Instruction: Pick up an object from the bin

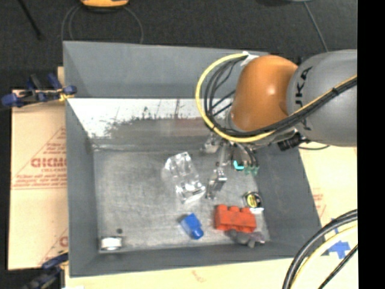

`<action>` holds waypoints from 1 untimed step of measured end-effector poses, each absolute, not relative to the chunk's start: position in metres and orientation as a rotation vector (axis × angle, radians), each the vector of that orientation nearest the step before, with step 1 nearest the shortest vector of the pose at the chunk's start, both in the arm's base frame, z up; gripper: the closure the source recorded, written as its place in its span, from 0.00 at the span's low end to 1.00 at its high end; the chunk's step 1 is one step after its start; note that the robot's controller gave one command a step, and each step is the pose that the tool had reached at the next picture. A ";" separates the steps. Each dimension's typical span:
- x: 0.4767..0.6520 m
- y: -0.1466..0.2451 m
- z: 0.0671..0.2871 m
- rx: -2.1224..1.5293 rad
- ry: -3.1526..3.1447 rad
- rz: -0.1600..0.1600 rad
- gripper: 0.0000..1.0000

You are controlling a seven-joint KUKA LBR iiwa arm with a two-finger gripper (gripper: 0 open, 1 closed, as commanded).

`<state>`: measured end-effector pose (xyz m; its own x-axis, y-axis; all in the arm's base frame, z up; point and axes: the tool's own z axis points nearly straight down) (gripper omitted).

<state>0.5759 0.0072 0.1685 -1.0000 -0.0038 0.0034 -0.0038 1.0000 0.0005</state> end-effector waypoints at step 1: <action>0.537 -0.034 0.112 0.540 -3.093 0.001 0.00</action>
Offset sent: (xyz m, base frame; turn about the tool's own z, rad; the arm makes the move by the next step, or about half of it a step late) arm -0.0386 -0.0388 -0.0552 -0.3447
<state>0.5367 -0.0337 0.1123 -0.9409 -0.3387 0.0021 -0.3387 0.9409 -0.0005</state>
